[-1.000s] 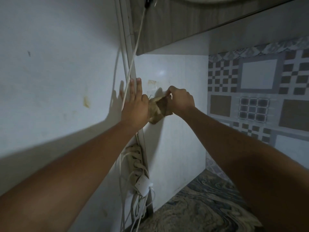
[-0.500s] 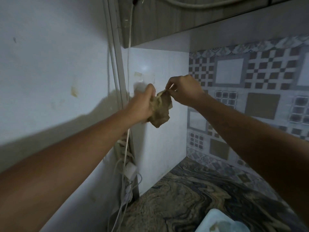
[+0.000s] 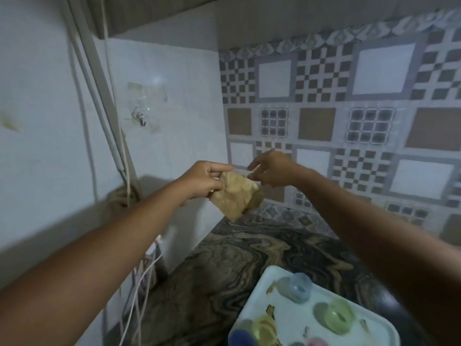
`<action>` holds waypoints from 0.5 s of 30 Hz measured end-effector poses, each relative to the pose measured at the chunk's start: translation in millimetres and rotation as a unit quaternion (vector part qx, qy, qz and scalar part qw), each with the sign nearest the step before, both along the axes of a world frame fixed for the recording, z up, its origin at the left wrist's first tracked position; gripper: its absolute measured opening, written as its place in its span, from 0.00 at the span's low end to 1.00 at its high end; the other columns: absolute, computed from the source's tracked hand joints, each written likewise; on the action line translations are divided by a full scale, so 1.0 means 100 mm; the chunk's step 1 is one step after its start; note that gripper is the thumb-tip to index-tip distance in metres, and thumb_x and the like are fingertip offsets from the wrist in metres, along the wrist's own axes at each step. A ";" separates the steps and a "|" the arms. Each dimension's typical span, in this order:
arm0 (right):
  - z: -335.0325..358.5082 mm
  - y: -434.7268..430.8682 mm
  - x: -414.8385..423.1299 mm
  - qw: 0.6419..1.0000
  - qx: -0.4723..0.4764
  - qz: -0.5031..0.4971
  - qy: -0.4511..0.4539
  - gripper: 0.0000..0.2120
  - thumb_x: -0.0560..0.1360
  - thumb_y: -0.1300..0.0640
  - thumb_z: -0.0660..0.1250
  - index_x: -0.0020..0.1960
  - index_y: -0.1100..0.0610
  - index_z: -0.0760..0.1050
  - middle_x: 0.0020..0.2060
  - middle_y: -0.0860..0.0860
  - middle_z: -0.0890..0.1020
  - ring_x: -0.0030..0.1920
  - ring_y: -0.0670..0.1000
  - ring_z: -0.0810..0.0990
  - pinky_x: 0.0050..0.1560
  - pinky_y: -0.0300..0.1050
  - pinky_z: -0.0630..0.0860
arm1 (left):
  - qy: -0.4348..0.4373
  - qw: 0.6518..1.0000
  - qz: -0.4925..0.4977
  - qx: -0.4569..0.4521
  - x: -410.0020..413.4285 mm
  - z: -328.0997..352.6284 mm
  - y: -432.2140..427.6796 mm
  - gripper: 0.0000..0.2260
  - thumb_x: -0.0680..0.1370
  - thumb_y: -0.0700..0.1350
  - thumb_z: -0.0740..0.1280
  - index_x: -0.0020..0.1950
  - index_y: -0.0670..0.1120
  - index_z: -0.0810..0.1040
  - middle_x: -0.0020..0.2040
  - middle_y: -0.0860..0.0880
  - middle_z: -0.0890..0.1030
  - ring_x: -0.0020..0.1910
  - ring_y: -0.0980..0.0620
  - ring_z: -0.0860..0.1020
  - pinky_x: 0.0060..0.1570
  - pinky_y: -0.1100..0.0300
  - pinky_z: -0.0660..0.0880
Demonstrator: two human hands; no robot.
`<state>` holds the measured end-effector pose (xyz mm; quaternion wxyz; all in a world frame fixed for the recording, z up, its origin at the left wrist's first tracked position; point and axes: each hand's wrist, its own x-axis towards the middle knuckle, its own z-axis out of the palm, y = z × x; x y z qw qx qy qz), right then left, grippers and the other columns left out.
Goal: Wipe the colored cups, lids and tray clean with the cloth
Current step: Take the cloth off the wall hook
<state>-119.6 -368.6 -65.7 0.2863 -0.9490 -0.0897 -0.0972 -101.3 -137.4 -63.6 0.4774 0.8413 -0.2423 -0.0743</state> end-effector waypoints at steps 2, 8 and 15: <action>-0.22 -0.12 -0.17 0.998 0.061 0.001 0.000 0.13 0.79 0.46 0.68 0.41 0.51 0.82 0.34 0.48 0.84 0.31 0.42 0.82 0.31 0.40 0.80 | 0.029 0.999 0.001 -0.040 -0.02 -0.12 -0.09 0.26 0.74 0.29 0.64 0.67 0.50 0.78 0.60 0.52 0.83 0.37 0.63 0.81 0.32 0.66 0.74; -0.70 -0.31 -0.54 0.986 0.157 -0.002 0.046 0.17 0.76 0.42 0.71 0.52 0.56 0.84 0.42 0.53 0.87 0.42 0.48 0.86 0.40 0.48 0.85 | 0.092 0.994 -0.019 -0.060 -0.07 -0.53 -0.33 0.20 0.76 0.34 0.70 0.62 0.54 0.81 0.54 0.54 0.86 0.54 0.54 0.84 0.45 0.58 0.80; -1.12 -0.54 -0.61 0.996 0.034 -0.059 0.055 0.09 0.75 0.50 0.74 0.53 0.53 0.82 0.45 0.46 0.82 0.45 0.43 0.81 0.46 0.36 0.77 | -0.022 0.993 -0.044 0.110 -0.07 -1.12 -0.64 0.12 0.74 0.43 0.75 0.57 0.50 0.83 0.48 0.48 0.85 0.47 0.50 0.84 0.46 0.53 0.82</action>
